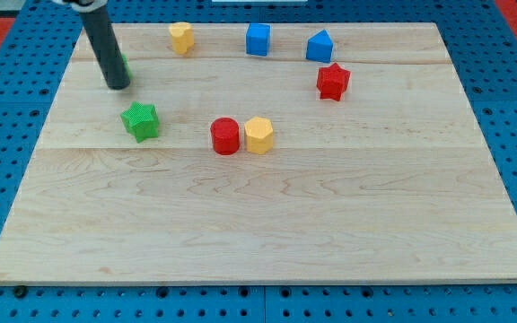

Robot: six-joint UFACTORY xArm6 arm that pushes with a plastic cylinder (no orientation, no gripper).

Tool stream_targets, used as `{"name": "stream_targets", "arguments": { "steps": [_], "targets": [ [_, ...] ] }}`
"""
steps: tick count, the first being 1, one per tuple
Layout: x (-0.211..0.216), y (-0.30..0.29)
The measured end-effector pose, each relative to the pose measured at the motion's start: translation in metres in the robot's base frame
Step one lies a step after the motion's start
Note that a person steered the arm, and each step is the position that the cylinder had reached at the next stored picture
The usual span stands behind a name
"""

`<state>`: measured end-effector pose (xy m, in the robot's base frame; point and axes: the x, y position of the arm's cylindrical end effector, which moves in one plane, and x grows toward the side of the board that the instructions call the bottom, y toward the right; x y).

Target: Move the yellow heart towards the blue cube

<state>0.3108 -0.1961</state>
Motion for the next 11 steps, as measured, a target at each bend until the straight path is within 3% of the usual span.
{"name": "stream_targets", "arguments": {
  "steps": [1, 3, 8, 11],
  "targets": [
    [-0.04, -0.007],
    [-0.043, 0.029],
    [-0.06, 0.008],
    [-0.088, 0.08]
  ]
}}
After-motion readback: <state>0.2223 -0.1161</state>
